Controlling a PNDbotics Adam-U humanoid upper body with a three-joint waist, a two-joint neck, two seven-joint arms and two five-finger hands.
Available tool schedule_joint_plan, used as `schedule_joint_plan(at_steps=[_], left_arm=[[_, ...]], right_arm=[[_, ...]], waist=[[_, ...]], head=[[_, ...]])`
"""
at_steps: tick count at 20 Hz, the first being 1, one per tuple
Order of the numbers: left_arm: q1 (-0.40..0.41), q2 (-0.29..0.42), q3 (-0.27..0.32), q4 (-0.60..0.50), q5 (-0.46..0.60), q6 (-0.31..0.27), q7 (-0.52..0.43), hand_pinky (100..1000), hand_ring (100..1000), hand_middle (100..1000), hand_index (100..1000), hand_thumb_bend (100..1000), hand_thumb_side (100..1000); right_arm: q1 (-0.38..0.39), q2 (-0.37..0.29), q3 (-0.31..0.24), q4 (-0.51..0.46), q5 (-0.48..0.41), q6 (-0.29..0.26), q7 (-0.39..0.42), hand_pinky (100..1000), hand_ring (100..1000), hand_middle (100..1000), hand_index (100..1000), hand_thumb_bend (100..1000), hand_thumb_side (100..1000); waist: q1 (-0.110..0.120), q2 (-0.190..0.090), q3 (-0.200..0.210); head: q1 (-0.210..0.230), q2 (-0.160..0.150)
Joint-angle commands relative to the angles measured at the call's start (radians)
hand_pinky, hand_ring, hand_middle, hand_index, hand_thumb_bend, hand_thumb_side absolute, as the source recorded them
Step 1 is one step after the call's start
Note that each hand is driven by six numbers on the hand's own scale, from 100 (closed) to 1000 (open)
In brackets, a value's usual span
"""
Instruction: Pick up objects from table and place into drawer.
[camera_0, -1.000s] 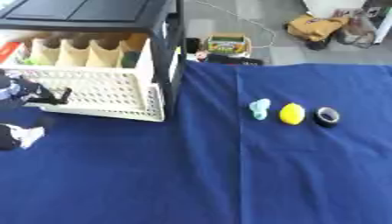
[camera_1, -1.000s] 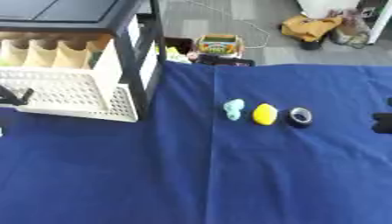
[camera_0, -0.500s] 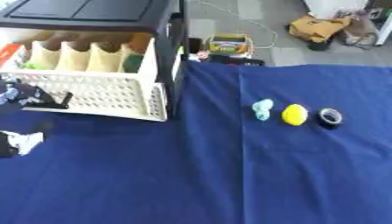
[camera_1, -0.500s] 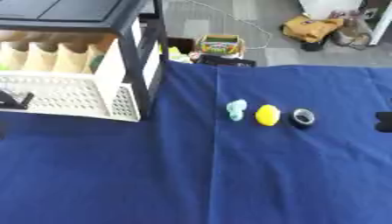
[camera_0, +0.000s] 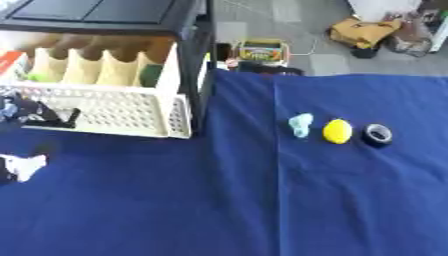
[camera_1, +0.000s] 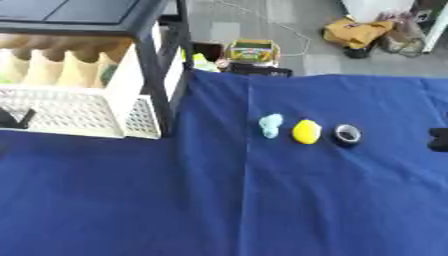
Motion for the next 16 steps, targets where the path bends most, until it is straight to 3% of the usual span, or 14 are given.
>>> schedule_joint_plan(at_steps=[1, 16], left_arm=[[0.0, 0.051, 0.022, -0.019, -0.013, 0.0, 0.006, 203, 100, 100, 768, 100, 407], [0.027, 0.061, 0.035, -0.055, -0.03, 0.0, 0.016, 215, 100, 100, 770, 100, 383]], right_arm=[[-0.01, -0.012, -0.007, -0.016, -0.002, -0.004, 0.0, 606, 671, 465, 765, 100, 935], [-0.009, -0.009, -0.009, -0.016, -0.003, -0.002, 0.003, 607, 672, 465, 765, 100, 936]], waist=[[0.001, -0.018, 0.002], [-0.004, -0.02, 0.003]], head=[[0.001, -0.015], [0.001, -0.018]])
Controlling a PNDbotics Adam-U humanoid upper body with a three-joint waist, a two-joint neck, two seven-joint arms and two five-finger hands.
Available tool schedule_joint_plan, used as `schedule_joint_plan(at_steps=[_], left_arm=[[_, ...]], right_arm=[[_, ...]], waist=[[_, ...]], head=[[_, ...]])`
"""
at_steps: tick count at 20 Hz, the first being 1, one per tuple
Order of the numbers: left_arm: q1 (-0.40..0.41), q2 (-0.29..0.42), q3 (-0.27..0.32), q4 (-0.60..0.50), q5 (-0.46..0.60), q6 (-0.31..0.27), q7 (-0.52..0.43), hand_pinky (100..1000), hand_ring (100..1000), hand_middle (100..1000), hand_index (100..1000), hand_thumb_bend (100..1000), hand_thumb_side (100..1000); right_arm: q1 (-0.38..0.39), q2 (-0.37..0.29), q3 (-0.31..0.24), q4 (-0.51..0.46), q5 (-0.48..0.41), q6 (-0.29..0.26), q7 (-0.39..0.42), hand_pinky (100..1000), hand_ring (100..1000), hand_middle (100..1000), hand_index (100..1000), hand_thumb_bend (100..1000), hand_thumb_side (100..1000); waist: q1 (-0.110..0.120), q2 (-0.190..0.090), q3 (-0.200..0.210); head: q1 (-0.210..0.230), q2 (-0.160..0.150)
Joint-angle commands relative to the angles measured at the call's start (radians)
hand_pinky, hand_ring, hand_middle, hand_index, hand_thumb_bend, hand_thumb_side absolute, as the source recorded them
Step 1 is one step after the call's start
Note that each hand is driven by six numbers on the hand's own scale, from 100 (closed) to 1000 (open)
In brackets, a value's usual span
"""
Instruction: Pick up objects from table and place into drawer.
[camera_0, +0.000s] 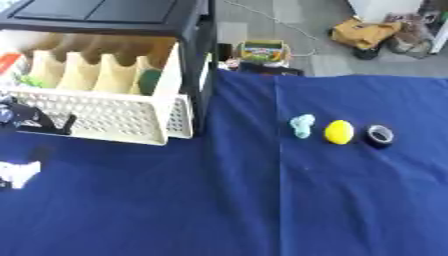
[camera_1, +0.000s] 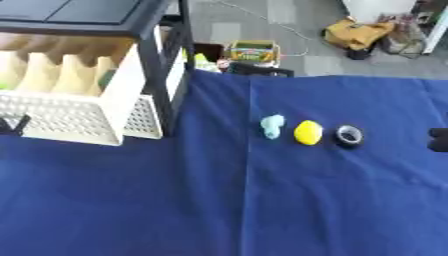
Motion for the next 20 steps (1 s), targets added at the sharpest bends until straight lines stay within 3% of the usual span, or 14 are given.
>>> schedule_joint_plan(at_steps=[1, 9, 16, 20], left_arm=[[-0.007, 0.045, 0.023, -0.02, 0.0, 0.003, 0.008, 215, 100, 100, 811, 100, 382], [-0.015, 0.04, 0.043, -0.071, 0.038, 0.001, 0.017, 224, 100, 100, 957, 100, 355], [-0.026, 0.039, 0.07, -0.075, 0.044, -0.025, 0.036, 249, 100, 100, 903, 100, 311], [-0.037, 0.026, 0.097, -0.075, 0.082, -0.088, 0.067, 255, 100, 100, 854, 100, 303]], right_arm=[[-0.009, -0.01, -0.009, -0.016, -0.003, -0.001, 0.001, 607, 672, 465, 765, 100, 936], [-0.007, -0.007, -0.009, -0.016, -0.003, 0.0, 0.002, 608, 673, 465, 765, 100, 936], [-0.005, -0.006, -0.01, -0.016, -0.002, 0.001, 0.003, 609, 673, 465, 765, 100, 937], [-0.001, -0.011, -0.017, -0.016, 0.002, 0.0, -0.005, 609, 674, 466, 765, 100, 937]], waist=[[0.002, -0.021, 0.001], [0.001, -0.023, 0.0], [0.002, -0.024, 0.0], [0.002, -0.025, 0.002]], head=[[0.001, -0.011], [0.0, -0.009], [-0.004, -0.003], [-0.036, 0.006]])
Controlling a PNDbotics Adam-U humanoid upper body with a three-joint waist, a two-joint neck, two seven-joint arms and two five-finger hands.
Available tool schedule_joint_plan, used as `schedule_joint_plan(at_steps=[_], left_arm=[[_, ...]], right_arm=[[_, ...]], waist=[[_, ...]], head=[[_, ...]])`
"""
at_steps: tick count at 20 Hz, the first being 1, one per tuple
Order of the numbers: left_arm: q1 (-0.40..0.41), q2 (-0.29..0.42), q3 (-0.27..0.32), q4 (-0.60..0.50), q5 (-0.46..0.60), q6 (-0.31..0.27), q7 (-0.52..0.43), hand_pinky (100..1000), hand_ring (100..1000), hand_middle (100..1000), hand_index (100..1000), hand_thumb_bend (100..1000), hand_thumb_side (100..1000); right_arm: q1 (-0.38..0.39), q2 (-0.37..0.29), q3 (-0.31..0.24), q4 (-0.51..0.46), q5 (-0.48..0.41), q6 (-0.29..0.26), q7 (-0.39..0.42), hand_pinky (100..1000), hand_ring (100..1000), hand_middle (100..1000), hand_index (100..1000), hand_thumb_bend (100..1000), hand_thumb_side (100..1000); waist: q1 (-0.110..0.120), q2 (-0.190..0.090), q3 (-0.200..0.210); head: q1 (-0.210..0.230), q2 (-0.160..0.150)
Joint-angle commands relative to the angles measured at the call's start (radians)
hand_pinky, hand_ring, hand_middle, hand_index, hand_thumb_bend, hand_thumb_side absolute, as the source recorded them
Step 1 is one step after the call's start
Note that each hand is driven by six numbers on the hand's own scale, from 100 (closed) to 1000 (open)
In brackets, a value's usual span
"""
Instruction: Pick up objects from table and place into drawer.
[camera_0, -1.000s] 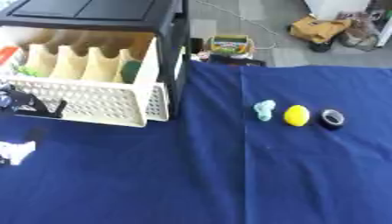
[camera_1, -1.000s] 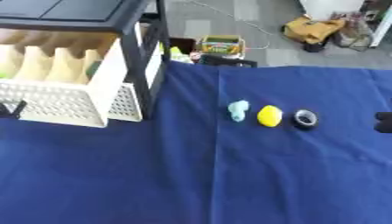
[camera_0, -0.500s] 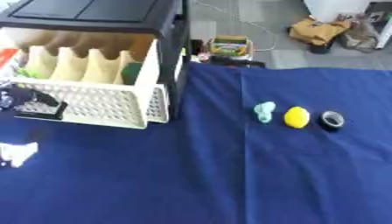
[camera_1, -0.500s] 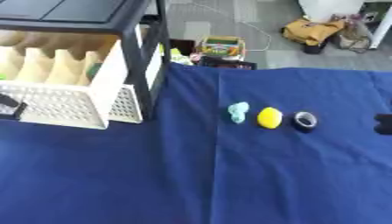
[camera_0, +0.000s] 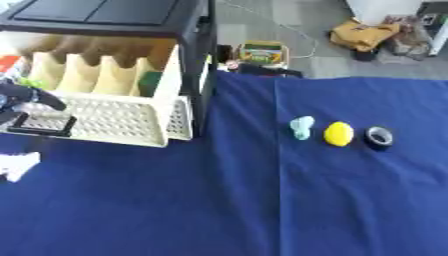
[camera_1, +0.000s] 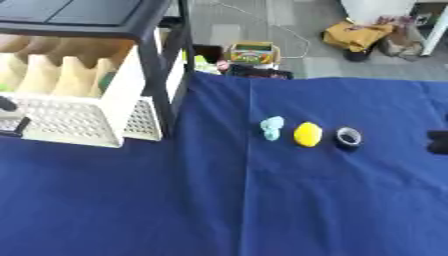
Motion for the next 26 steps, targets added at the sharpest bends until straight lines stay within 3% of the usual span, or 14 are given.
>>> schedule_joint_plan(at_steps=[1, 7, 9, 10, 11, 19, 22, 26], left_arm=[[-0.023, 0.019, 0.044, -0.013, 0.043, -0.057, 0.027, 258, 100, 100, 841, 100, 301], [-0.056, -0.05, 0.085, -0.013, 0.183, -0.154, 0.116, 254, 100, 100, 831, 100, 343], [-0.061, -0.08, 0.092, -0.013, 0.24, -0.167, 0.171, 252, 100, 100, 830, 100, 368], [-0.061, -0.094, 0.094, -0.013, 0.269, -0.171, 0.204, 252, 100, 100, 829, 100, 374], [-0.061, -0.107, 0.095, -0.013, 0.297, -0.174, 0.238, 249, 100, 100, 827, 100, 401], [-0.067, -0.226, 0.079, -0.013, 0.509, -0.213, 0.477, 188, 100, 100, 826, 100, 565], [-0.071, -0.269, 0.064, -0.013, 0.546, -0.221, 0.508, 181, 100, 100, 828, 100, 584], [-0.065, -0.32, 0.043, -0.013, 0.564, -0.208, 0.481, 171, 100, 100, 835, 100, 624]], right_arm=[[-0.002, -0.017, -0.016, -0.016, 0.003, -0.001, -0.01, 609, 674, 466, 765, 100, 938], [0.003, -0.049, -0.034, -0.016, 0.017, 0.008, -0.044, 609, 676, 469, 768, 100, 943], [0.003, -0.072, -0.038, -0.016, 0.024, 0.009, -0.057, 610, 677, 470, 769, 100, 945], [0.003, -0.085, -0.04, -0.016, 0.028, 0.009, -0.065, 610, 678, 472, 770, 100, 1000], [0.002, -0.099, -0.042, -0.016, 0.033, 0.009, -0.073, 610, 679, 472, 771, 100, 942], [-0.01, -0.238, -0.05, -0.016, 0.093, 0.026, -0.115, 608, 680, 472, 781, 100, 934], [-0.011, -0.31, -0.049, -0.016, 0.138, 0.052, -0.11, 608, 678, 473, 785, 138, 927], [0.003, -0.408, -0.038, -0.016, 0.188, 0.098, -0.075, 612, 679, 476, 790, 189, 901]], waist=[[0.002, -0.025, 0.003], [0.0, -0.027, 0.006], [-0.001, -0.027, 0.007], [-0.001, -0.028, 0.007], [-0.002, -0.028, 0.008], [-0.009, -0.033, 0.004], [-0.013, -0.038, 0.001], [-0.018, -0.044, -0.002]], head=[[-0.032, 0.008], [-0.075, 0.014], [-0.082, 0.016], [-0.084, 0.016], [-0.086, 0.017], [-0.093, 0.023], [-0.094, 0.025], [-0.096, 0.029]])
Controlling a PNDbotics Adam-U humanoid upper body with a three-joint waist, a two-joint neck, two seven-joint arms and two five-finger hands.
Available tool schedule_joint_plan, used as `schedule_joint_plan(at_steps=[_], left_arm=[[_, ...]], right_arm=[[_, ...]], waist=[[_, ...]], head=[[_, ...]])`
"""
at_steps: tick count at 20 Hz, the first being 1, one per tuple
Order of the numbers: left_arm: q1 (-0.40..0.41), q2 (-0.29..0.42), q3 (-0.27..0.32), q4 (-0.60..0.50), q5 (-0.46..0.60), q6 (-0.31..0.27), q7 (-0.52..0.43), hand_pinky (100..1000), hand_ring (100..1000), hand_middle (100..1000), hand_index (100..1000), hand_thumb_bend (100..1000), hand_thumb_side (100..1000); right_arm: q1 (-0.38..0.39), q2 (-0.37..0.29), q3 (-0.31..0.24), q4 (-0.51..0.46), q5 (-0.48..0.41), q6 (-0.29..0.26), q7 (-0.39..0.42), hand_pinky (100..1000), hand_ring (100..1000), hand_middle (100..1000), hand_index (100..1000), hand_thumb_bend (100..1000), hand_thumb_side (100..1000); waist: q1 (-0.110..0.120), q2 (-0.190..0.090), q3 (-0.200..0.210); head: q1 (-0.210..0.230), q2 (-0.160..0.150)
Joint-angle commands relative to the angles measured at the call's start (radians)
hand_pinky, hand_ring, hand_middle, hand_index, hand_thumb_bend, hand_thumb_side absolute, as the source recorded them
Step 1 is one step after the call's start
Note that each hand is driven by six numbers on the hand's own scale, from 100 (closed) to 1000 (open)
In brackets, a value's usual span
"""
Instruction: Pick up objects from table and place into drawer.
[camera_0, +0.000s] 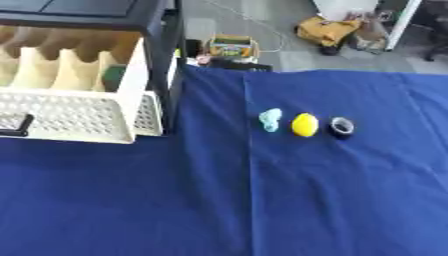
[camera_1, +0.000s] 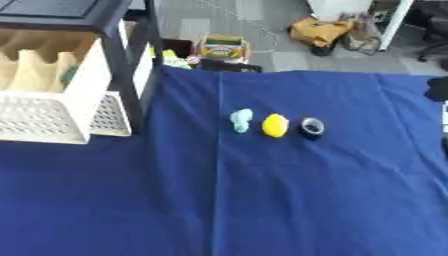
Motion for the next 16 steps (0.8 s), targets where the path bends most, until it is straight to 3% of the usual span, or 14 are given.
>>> schedule_joint_plan(at_steps=[1, 10, 16], left_arm=[[-0.009, -0.022, -0.008, -0.011, 0.024, 0.011, -0.015, 166, 100, 100, 839, 100, 636], [0.02, -0.164, -0.043, -0.011, 0.074, 0.043, -0.069, 140, 100, 100, 845, 100, 741], [0.04, -0.221, -0.061, -0.011, 0.065, 0.099, -0.12, 121, 100, 100, 838, 100, 791]], right_arm=[[0.008, -0.112, 0.005, -0.016, 0.04, 0.036, 0.036, 615, 682, 476, 798, 203, 897], [0.056, -0.291, 0.021, -0.016, 0.069, 0.074, 0.297, 634, 681, 503, 877, 226, 856], [0.064, -0.373, 0.032, -0.016, 0.083, 0.097, 0.436, 650, 703, 523, 881, 289, 750]], waist=[[-0.001, -0.03, -0.003], [-0.007, -0.04, -0.008], [-0.013, -0.041, -0.009]], head=[[-0.006, 0.004], [-0.016, 0.003], [-0.022, -0.003]])
